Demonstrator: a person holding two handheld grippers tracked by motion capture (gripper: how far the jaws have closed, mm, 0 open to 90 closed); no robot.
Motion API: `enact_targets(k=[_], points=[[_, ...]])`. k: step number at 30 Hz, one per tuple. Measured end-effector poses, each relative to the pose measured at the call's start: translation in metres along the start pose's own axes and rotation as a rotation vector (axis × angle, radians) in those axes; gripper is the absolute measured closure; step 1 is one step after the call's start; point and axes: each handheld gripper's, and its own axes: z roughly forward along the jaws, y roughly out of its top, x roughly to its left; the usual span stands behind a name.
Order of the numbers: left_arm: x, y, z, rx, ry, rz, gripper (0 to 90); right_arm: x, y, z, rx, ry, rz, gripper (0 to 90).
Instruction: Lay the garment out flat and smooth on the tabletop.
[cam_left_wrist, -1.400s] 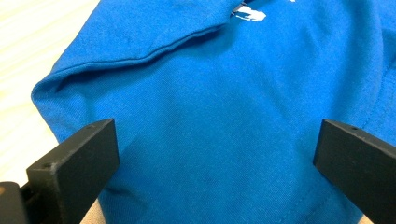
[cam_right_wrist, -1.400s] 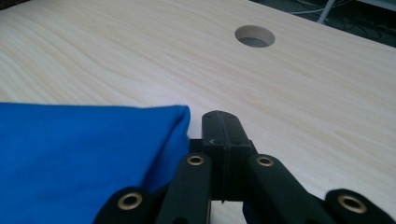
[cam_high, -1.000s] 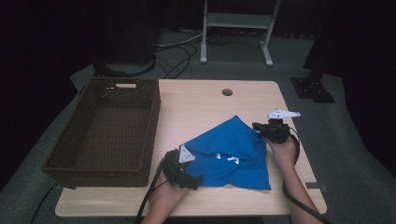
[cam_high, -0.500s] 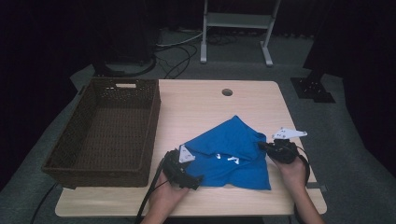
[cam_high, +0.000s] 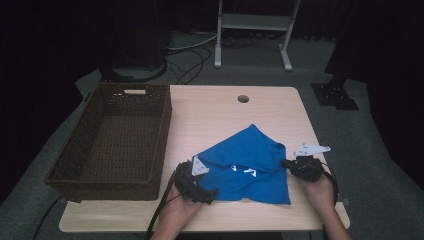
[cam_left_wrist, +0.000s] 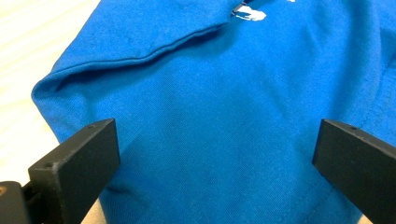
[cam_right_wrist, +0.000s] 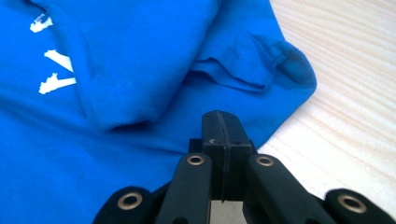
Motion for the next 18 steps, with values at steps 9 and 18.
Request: enact_targets(k=[9, 18], points=[[-0.020, -0.006, -0.007, 0.000, 0.013, -0.013, 0.0, -0.009, 0.003, 0.006, -0.015, 0.031, -0.006, 90.0], [-0.017, -0.003, -0.010, -0.007, 0.014, 0.006, 0.0, -0.010, 0.002, 0.005, -0.029, 0.062, -0.001, 71.1]])
